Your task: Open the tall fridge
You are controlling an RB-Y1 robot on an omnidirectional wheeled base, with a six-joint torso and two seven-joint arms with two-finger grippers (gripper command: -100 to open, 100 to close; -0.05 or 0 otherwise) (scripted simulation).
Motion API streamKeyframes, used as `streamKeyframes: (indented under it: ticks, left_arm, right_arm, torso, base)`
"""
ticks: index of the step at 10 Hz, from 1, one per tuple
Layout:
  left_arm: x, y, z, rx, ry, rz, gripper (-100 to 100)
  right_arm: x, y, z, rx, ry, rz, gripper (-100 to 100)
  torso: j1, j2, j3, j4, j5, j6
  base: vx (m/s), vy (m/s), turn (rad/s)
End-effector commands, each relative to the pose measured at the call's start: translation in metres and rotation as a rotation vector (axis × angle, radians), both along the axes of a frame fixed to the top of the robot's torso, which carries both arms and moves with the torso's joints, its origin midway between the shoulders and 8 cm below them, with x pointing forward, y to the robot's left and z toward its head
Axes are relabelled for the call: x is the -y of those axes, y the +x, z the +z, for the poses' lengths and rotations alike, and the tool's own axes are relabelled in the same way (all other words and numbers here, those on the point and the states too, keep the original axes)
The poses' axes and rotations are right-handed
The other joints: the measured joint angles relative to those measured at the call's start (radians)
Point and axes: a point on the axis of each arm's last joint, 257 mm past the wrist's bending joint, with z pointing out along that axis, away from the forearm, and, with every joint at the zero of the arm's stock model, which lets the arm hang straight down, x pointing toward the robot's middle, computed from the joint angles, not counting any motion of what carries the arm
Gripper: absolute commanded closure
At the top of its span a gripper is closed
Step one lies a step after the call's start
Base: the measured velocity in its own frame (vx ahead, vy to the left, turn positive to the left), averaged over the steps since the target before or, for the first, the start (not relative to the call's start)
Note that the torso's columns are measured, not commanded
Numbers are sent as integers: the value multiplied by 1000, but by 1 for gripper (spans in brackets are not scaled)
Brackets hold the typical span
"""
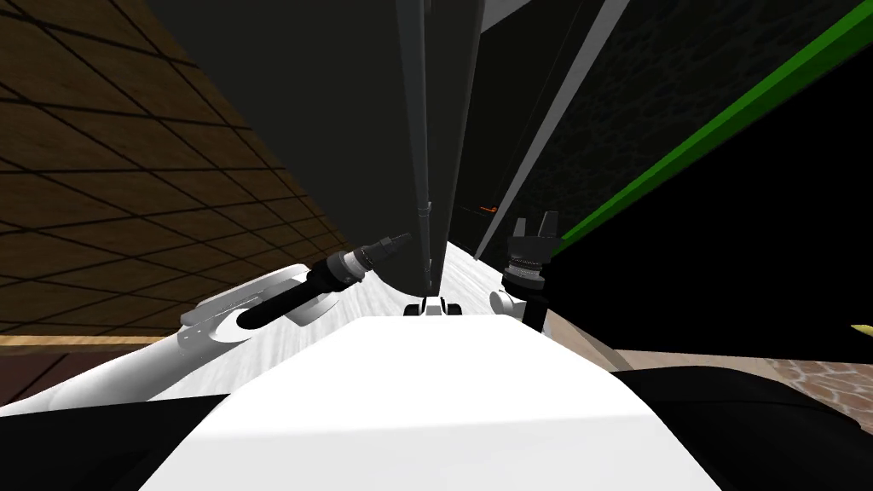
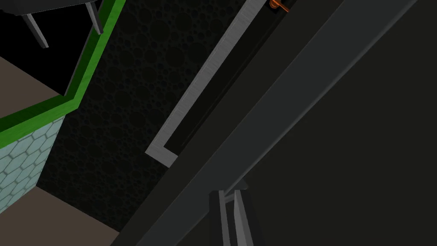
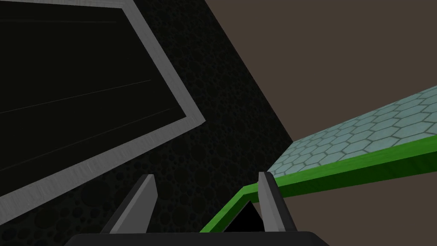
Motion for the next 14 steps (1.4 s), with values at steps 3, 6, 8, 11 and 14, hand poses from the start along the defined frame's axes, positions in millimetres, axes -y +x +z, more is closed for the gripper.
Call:
streamKeyframes:
  ticks: [3,6,8,11,14]
  left_arm:
    - [1,-2,27,-2,-1,-43,-100]
    - [4,-5,44,-2,0,-75,-100]
    - [4,-6,46,-1,2,-78,-100]
    - [4,-6,47,-2,0,-80,0]
    - [4,-6,46,-2,0,-80,0]
  right_arm:
    - [0,0,0,0,0,0,0]
    - [0,0,0,0,0,0,0]
    - [0,0,0,0,0,0,0]
    - [0,0,0,0,0,0,0]
    - [0,0,0,0,0,0,0]
  torso:
    - [4,2,2,1,1,1]
    - [10,8,6,3,2,1]
    - [9,8,5,2,2,1]
    - [7,7,4,2,2,1]
    - [6,7,4,2,1,1]
  base:
    - [53,-66,93]
    - [17,-34,87]
    - [1,-23,68]
    - [0,0,0]
    - [0,0,0]
